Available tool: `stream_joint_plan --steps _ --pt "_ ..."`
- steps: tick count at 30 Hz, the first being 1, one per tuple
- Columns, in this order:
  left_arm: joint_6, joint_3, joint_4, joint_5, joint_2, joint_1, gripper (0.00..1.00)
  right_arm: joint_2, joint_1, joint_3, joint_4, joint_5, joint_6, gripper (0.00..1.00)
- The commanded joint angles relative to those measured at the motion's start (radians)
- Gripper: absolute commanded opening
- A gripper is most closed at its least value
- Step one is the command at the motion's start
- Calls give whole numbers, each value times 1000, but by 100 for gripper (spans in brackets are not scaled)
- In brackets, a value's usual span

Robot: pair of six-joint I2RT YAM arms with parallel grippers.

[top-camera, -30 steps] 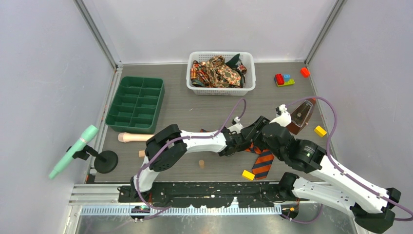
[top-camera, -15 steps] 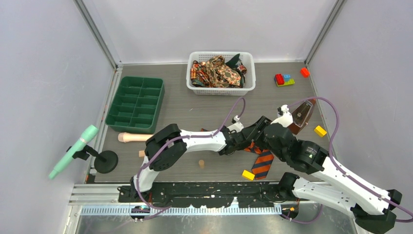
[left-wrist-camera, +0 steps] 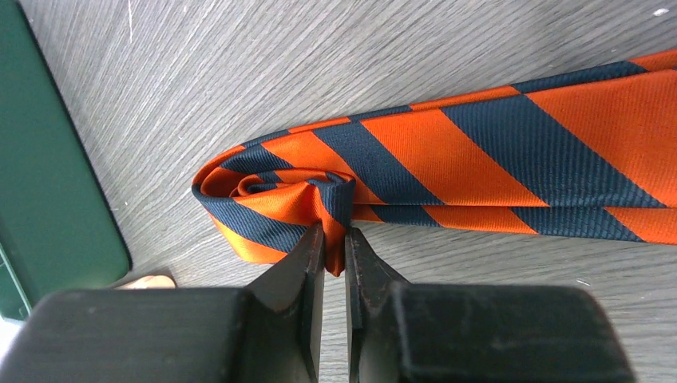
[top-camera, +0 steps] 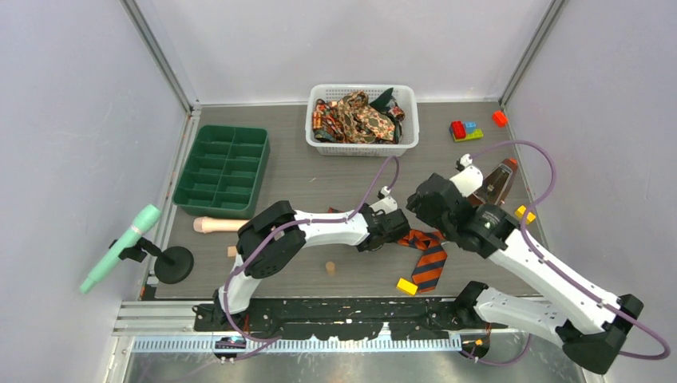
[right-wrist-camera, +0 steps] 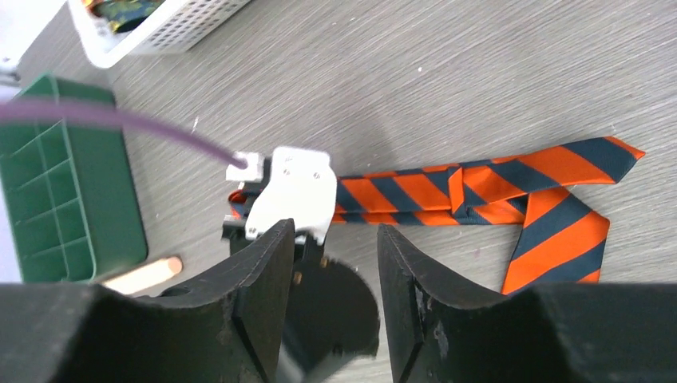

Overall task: Roll the ties
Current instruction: Roll the tie at the center of the board.

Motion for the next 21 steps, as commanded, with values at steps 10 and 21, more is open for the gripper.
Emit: stream_joint_plan --steps 10,21 --pt "-10 -28 46 19 0 15 3 278 -309 -171 346 -554 -90 23" --pt "-7 -36 52 25 -4 22 2 449 -311 -322 562 -593 -40 5"
